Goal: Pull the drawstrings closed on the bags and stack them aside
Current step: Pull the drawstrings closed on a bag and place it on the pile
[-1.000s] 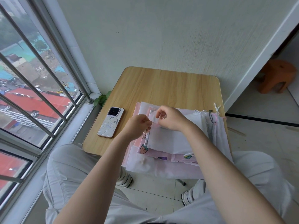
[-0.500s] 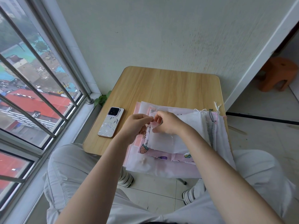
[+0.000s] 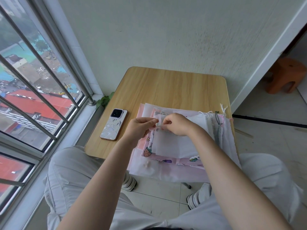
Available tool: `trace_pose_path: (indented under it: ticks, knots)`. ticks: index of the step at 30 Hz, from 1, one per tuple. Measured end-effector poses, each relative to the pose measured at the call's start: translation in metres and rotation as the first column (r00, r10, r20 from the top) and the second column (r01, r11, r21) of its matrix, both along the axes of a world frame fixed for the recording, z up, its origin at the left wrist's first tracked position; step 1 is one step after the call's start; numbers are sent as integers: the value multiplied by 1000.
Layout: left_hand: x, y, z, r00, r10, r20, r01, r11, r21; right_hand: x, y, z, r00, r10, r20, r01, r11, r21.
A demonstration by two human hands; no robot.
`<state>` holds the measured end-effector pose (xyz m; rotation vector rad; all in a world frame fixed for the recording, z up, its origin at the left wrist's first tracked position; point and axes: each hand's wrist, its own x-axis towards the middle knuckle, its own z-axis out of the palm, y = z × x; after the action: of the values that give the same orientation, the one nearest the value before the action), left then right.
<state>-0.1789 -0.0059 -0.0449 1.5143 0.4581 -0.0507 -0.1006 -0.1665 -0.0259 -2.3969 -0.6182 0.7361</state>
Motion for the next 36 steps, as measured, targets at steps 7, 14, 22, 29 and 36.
trace_pose_path:
  ticks: [7,14,22,29,36]
  knots:
    - [3,-2,-4,989,-130,-64,142,962,234,3,7,12,971,-131,-199,180,950,256]
    - [3,1,-5,974,-211,-88,227,936,269,3,25,5,948,-183,-261,295,813,501]
    - [5,14,-7,961,-225,-161,235,971,45,-5,14,-11,984,-134,-120,172,895,412]
    - [7,13,-8,958,-218,-185,233,970,63,-5,19,-13,994,-101,36,84,945,317]
    - [4,15,-11,962,-214,-171,230,970,75,-4,21,-15,995,19,102,-34,988,148]
